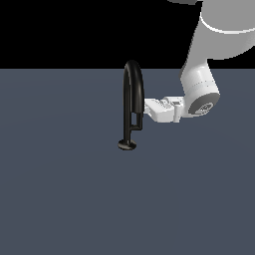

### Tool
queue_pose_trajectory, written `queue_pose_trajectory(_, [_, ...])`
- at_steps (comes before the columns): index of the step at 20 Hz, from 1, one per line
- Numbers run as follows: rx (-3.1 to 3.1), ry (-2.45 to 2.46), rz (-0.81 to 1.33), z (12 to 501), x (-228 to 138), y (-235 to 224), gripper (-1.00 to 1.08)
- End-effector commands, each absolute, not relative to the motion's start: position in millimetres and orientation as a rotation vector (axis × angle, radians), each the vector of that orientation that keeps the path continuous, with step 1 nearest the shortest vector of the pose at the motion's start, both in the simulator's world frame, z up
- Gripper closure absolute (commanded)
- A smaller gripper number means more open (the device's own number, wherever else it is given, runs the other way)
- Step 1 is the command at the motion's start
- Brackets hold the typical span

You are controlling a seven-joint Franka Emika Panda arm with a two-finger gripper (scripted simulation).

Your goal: Turn on the faucet by rotating a designated handle.

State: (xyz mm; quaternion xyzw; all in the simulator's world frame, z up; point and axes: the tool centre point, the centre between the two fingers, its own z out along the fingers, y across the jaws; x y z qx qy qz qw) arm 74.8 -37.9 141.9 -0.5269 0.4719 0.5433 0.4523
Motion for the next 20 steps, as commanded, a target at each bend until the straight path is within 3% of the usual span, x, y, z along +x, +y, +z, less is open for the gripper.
queue_pose_trajectory(1, [-1.301, 1.166, 1.341, 143, 73, -39, 1.08])
queue_pose_trajectory(20, [-1.301, 1.166, 1.341, 158, 32, -44, 1.08])
